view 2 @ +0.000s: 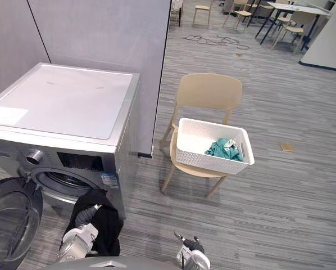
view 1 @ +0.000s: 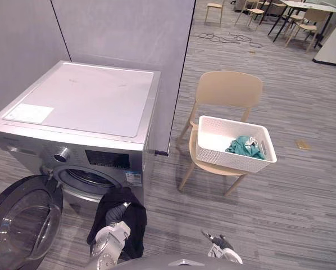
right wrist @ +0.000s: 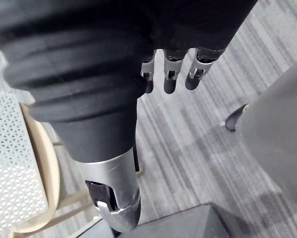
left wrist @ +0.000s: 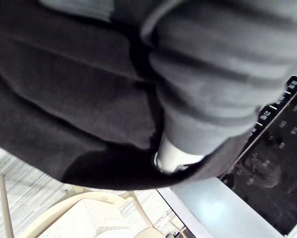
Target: Pick up the laundry basket with both hands and put the clothes into the washing machine.
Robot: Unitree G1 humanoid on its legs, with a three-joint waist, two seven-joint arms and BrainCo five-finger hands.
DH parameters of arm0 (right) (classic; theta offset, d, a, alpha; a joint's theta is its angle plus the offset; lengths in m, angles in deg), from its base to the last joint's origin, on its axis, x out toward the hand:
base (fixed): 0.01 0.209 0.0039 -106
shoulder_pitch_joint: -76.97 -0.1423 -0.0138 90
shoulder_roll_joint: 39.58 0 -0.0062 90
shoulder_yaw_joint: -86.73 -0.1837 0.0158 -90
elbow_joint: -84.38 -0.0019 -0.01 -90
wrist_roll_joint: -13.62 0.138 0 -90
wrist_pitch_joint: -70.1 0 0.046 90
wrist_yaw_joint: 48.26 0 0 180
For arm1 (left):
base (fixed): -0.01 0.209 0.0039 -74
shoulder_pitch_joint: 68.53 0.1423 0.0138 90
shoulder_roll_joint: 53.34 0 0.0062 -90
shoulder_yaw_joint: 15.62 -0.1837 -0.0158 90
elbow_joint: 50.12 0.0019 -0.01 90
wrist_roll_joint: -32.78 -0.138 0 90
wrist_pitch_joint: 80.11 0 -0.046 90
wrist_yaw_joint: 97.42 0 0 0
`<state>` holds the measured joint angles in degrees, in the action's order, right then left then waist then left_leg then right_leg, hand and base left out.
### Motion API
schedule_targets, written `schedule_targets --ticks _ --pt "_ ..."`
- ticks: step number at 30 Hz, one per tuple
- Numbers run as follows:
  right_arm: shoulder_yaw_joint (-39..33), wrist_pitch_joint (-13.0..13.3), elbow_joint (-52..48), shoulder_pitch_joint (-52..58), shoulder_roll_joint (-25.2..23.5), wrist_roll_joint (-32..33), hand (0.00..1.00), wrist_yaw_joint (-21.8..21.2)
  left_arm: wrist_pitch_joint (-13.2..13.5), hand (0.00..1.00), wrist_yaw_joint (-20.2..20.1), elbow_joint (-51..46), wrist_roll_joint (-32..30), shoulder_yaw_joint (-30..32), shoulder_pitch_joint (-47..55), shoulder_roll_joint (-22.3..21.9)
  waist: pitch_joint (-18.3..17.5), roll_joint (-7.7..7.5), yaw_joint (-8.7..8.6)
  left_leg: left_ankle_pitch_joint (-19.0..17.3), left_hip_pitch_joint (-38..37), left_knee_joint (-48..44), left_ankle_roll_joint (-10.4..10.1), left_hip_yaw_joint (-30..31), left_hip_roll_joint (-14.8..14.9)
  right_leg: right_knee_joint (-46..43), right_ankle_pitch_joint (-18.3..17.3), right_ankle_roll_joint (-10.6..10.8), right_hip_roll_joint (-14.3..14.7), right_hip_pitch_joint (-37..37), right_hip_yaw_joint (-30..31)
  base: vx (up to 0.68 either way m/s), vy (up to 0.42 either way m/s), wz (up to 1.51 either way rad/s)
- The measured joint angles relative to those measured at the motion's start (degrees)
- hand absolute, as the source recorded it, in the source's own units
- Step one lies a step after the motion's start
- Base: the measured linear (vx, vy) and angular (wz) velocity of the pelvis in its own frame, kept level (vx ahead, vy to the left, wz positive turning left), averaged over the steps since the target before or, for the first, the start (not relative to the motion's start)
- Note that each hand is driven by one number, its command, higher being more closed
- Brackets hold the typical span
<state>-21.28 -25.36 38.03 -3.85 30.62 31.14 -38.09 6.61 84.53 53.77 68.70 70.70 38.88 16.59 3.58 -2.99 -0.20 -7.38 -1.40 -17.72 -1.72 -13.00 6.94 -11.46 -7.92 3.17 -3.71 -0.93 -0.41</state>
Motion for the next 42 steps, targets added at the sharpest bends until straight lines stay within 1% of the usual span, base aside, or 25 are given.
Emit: schedule_targets --ticks 5,6,8,9,15,20,22,23,25,26,27,28,29,31,32,33,34,35,36,37,38,39,40,41,42 --pt "-3.1 0.3 0.6 1.3 -0.1 1.1 0.00 -0.3 0.1 1.00 0.2 1.7 0.0 -0.3 -1.5 0.0 -0.9 1.44 -0.52 1.2 -5.5 11.5 -2.0 -1.0 -1.5 2.4 1.2 1.0 -0.3 -0.9 -0.3 -0.01 0.108 0.03" --pt "-3.9 0.7 0.9 1.5 0.0 2.8 0.00 -0.5 0.1 1.00 0.2 3.2 0.0 -0.4 -2.0 0.0 -1.0 1.89 -0.52 1.5 -5.9 13.0 -2.4 -1.0 -1.5 3.0 1.8 1.1 -0.1 -0.9 -0.4 -0.06 0.061 0.06" --pt "-4.9 1.4 2.1 1.5 0.0 4.2 0.00 -1.3 0.1 1.00 0.2 5.0 0.0 -0.5 -2.1 0.0 -1.1 1.95 -0.46 2.0 -5.8 13.7 -2.8 -1.2 -1.5 4.3 2.8 1.1 0.0 -1.0 -0.3 -0.08 0.024 -0.01" --pt "-5.2 2.5 2.8 4.1 0.6 8.1 0.00 -1.3 0.0 1.00 0.2 9.7 0.0 -2.0 -0.4 0.2 -3.3 2.34 0.36 5.2 -6.6 18.8 -3.8 -2.5 -1.4 11.8 8.2 0.8 1.2 -2.1 0.1 -0.04 0.006 -0.03" --pt "-5.3 2.6 4.6 3.9 1.0 8.1 0.00 -1.3 0.0 1.00 0.2 10.8 0.0 -1.5 -0.6 0.4 -3.4 2.21 0.37 5.2 -6.6 18.8 -3.8 -2.5 -1.4 11.8 8.2 0.8 1.2 -2.2 0.1 0.00 0.000 0.00" --pt "-7.4 2.5 7.4 3.6 1.3 9.7 0.00 -1.4 0.0 1.00 0.4 17.9 -0.1 0.7 -2.2 1.5 -3.5 2.05 0.53 5.2 -6.6 18.8 -3.8 -2.4 -1.3 12.0 8.1 0.8 1.1 -2.4 -0.4 0.00 0.000 0.04" --pt "-8.4 2.5 9.5 3.6 1.6 9.7 0.00 -1.4 0.0 1.00 0.5 19.9 -0.2 1.6 -2.3 2.1 -3.2 2.35 0.58 5.2 -6.5 18.6 -3.8 -2.1 -1.2 11.9 7.8 0.8 1.1 -2.7 -0.8 0.00 -0.002 0.15" --pt "-9.5 2.4 10.1 3.6 1.7 9.7 0.00 -1.4 -0.1 1.00 0.7 21.0 -0.2 2.3 -2.5 2.7 -2.7 2.20 0.24 4.2 -5.1 16.5 -3.9 -1.1 -0.9 11.1 7.1 0.7 1.0 -2.9 -1.8 -0.02 -0.016 0.39" --pt "-10.5 2.4 11.3 3.5 2.1 9.5 0.00 -1.5 -0.1 1.00 1.2 20.9 -0.5 3.3 -3.5 3.6 -0.9 2.11 0.19 0.2 -1.6 7.6 -3.8 0.9 0.4 7.2 4.1 0.6 1.0 -1.9 -3.3 -0.06 -0.023 0.49" --pt "-10.8 2.0 12.3 3.3 3.0 9.1 0.00 -1.5 -0.1 1.00 1.4 20.9 -1.3 3.9 -3.9 3.8 0.1 2.15 0.10 -2.4 1.8 0.6 -3.9 2.7 1.4 3.1 1.5 0.3 1.0 -0.4 -4.1 -0.09 0.037 0.53" --pt "-11.6 1.6 13.8 1.6 3.9 9.0 0.00 -1.6 -0.1 1.00 1.5 20.5 -1.3 4.2 -4.6 4.3 1.4 0.60 0.07 -3.4 6.1 -7.3 -3.6 4.0 1.4 -0.6 -0.7 0.1 -0.3 0.7 -4.4 -0.09 0.077 0.49" --pt "-11.8 1.4 14.3 1.1 4.1 8.9 0.00 -1.6 -0.1 1.00 1.4 19.8 -1.4 4.5 -4.9 4.4 2.1 0.55 0.05 -3.8 8.8 -12.0 -2.9 4.5 1.5 -2.2 -1.6 0.3 -1.1 1.5 -4.5 -0.08 0.136 0.22" --pt "-11.9 1.4 15.6 0.5 5.5 8.0 0.00 -1.6 -0.1 1.00 1.4 18.2 -1.3 4.5 -4.5 4.4 2.4 0.49 0.10 -6.0 12.9 -18.4 -1.1 6.0 2.2 -5.2 -2.8 0.9 -2.6 3.6 -4.1 -0.04 0.183 -0.05" --pt "-12.0 1.4 15.8 -0.8 7.4 7.9 0.00 -1.5 -0.1 1.00 1.5 17.7 -1.3 4.6 -4.5 4.4 2.7 0.46 -0.31 -6.9 16.3 -20.1 -1.1 9.3 4.6 -8.8 -4.5 2.8 -5.3 5.9 -2.6 0.02 0.238 -0.12" --pt "-12.0 1.5 15.9 -1.2 8.2 7.9 0.00 -1.5 -0.1 1.00 1.5 16.9 -1.3 4.6 -4.5 4.3 2.8 0.29 -0.67 -6.8 17.6 -18.5 -1.2 12.7 6.8 -11.5 -6.0 4.3 -6.9 7.6 -1.4 0.04 0.256 -0.06" --pt "-12.0 1.5 15.9 -1.5 8.4 7.9 0.00 -1.5 -0.1 1.00 1.5 16.2 -1.2 4.6 -4.5 4.2 2.9 0.22 -0.89 -6.7 18.3 -17.2 -1.4 14.6 7.8 -12.8 -6.7 5.1 -7.6 8.6 -0.9 0.04 0.380 -0.02" --pt "-12.0 1.5 16.1 -1.6 8.9 7.9 0.00 -1.5 -0.1 1.00 1.5 15.6 -1.2 4.4 -4.8 4.2 2.9 0.24 -1.28 -6.1 18.8 -13.9 -2.3 18.3 9.3 -14.9 -8.0 7.1 -9.2 10.2 -0.4 0.04 0.455 -0.04" --pt "-12.2 1.5 16.3 -2.4 9.5 7.9 0.00 -1.5 -0.1 1.00 1.6 15.7 -1.2 3.6 -5.2 4.5 3.0 0.56 -1.40 -5.4 18.3 -10.8 -4.3 21.1 10.5 -15.7 -9.1 8.9 -10.9 11.0 0.4 0.09 0.651 -0.09" --pt "-12.3 1.4 16.3 -2.5 9.8 7.9 0.00 -1.5 -0.1 1.00 1.5 16.0 -1.2 3.1 -5.4 4.5 3.0 0.93 -1.41 -5.1 17.7 -9.0 -7.5 21.3 11.0 -15.3 -9.3 9.9 -11.6 10.9 0.9 0.16 0.814 -0.20" --pt "-13.2 1.2 16.6 -2.8 10.4 7.3 0.00 -1.4 -0.2 1.00 1.5 16.5 -1.3 1.3 -5.8 5.2 2.9 1.33 -1.44 -2.5 16.7 -7.2 -13.5 20.1 9.5 -11.4 -8.1 12.1 -14.3 9.3 2.2 0.23 0.867 -0.19" --pt "-13.9 1.0 17.2 -2.6 8.7 6.9 0.00 -1.5 -0.4 1.00 1.6 17.3 -1.3 0.6 -6.4 7.2 3.1 -0.64 -1.55 -5.2 17.1 -9.3 -12.2 18.0 5.8 -7.0 -4.4 9.6 -17.6 7.4 3.5 0.23 0.726 -0.10" --pt "-14.3 0.5 18.1 -3.0 7.3 6.9 0.00 -1.6 -0.5 1.00 1.6 17.7 -1.3 0.0 -6.9 8.7 2.1 -2.10 -2.09 -6.3 18.5 -11.0 -11.1 17.6 3.6 -2.5 2.9 9.2 -19.7 6.1 2.9 0.25 0.824 -0.34" --pt "-14.2 0.1 18.1 -4.2 5.6 6.9 0.00 -1.6 -0.4 1.00 1.6 17.7 -1.3 -0.4 -8.5 10.8 2.0 -1.45 -0.91 -7.0 19.6 -12.1 -8.8 15.2 2.9 1.2 15.8 3.3 -19.7 8.1 2.5 0.18 0.700 -0.52" --pt "-13.9 0.1 18.1 -5.0 5.1 6.9 0.00 -1.7 -0.4 1.00 1.6 17.7 -1.3 -0.6 -9.0 11.4 2.0 -1.09 -0.38 -6.9 19.4 -11.4 -7.6 13.3 3.1 2.4 20.1 -0.5 -19.7 9.1 2.0 0.17 0.683 -0.86" --pt "-13.2 0.0 18.0 -6.3 4.7 6.9 0.00 -1.7 -0.3 1.00 1.5 17.6 -1.3 -0.7 -9.5 12.1 2.3 -0.52 -0.17 -6.3 18.7 -10.3 -5.9 10.9 3.1 -1.4 20.7 -4.7 -19.9 11.7 -1.0 0.10 0.357 -0.68"
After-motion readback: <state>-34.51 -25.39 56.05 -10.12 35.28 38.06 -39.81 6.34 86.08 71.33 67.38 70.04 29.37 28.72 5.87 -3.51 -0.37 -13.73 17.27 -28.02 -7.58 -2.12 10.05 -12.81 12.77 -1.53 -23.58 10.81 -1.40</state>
